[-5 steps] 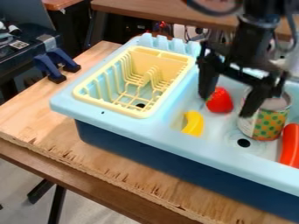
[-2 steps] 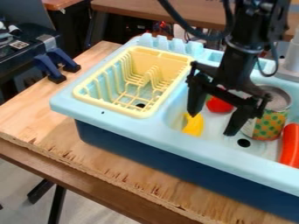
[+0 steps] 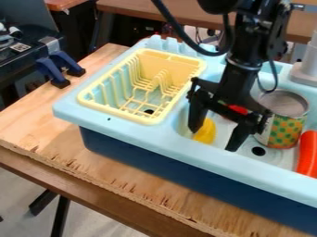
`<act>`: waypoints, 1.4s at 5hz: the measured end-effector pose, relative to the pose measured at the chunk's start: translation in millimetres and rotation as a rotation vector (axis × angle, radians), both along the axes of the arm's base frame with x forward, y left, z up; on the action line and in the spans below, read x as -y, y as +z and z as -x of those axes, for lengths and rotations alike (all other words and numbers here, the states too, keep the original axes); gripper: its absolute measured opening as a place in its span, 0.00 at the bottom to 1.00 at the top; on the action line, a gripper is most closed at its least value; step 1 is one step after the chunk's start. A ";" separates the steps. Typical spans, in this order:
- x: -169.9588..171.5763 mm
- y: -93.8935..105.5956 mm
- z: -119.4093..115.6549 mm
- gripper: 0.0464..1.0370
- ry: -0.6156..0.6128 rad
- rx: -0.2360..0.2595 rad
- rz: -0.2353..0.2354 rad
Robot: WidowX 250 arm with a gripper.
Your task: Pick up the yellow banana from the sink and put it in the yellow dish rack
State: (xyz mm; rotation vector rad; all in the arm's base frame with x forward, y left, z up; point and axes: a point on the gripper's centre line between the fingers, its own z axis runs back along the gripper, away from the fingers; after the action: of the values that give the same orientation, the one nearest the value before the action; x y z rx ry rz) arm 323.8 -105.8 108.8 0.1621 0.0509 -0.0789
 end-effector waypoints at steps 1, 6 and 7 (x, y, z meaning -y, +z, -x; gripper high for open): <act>-4.7 -9.9 -0.7 0.97 0.015 -0.024 -0.013; -12.6 15.6 2.2 0.47 0.074 0.129 0.050; -2.3 55.8 -19.3 0.47 0.039 0.218 0.116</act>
State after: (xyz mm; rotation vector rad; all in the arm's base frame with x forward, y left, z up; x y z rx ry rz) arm 343.1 -103.6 164.5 0.0531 -0.1680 -0.0247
